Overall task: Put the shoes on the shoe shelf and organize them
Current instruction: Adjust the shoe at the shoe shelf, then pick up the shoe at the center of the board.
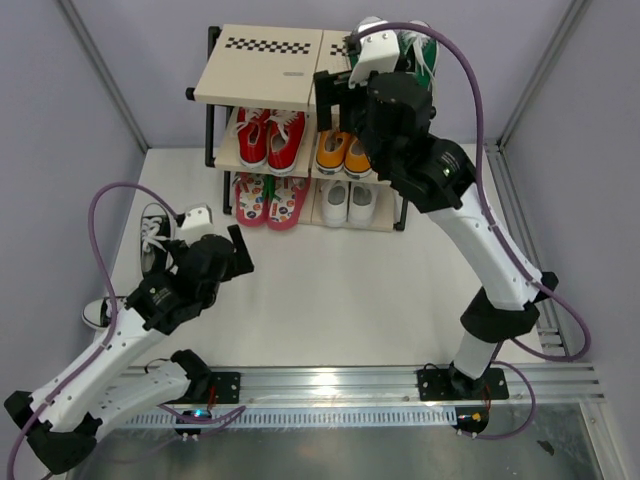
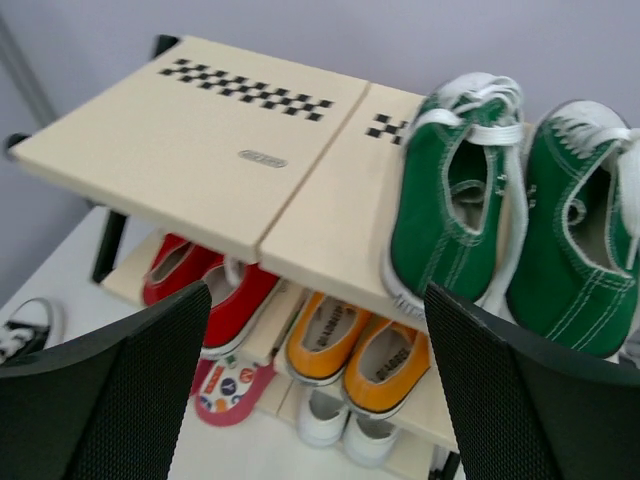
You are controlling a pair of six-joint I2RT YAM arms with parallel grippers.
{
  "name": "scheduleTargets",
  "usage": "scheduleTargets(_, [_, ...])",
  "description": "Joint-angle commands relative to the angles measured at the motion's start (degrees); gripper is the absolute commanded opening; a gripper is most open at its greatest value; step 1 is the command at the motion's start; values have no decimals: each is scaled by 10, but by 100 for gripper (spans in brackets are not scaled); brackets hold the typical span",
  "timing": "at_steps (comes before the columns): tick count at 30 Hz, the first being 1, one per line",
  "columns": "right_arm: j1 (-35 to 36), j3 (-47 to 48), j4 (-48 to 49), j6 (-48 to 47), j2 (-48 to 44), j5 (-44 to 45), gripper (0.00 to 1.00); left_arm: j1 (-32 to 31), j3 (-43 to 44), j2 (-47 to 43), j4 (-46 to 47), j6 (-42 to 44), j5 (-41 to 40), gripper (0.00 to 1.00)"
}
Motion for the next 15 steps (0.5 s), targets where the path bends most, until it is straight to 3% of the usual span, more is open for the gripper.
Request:
scheduleTargets(1, [35,-25,-37,-9,-72,-47,92,44,-2,-1,18,-51,-13,99])
scheduleTargets(5, [36,-156,-12,31,-168,-98,93,146,-14,12,61,-57,83,99])
scheduleTargets(7, [36,-279,37,41,-239,-133,93,196,-15,30,75,-64,128,99])
scheduleTargets(12, [36,-526,143,92,-348,-218,93,248,13,89,55,-76,137,99])
scheduleTargets(15, [36,-621,167,121,-374,-252,93,287,26,105,30,-92,117,99])
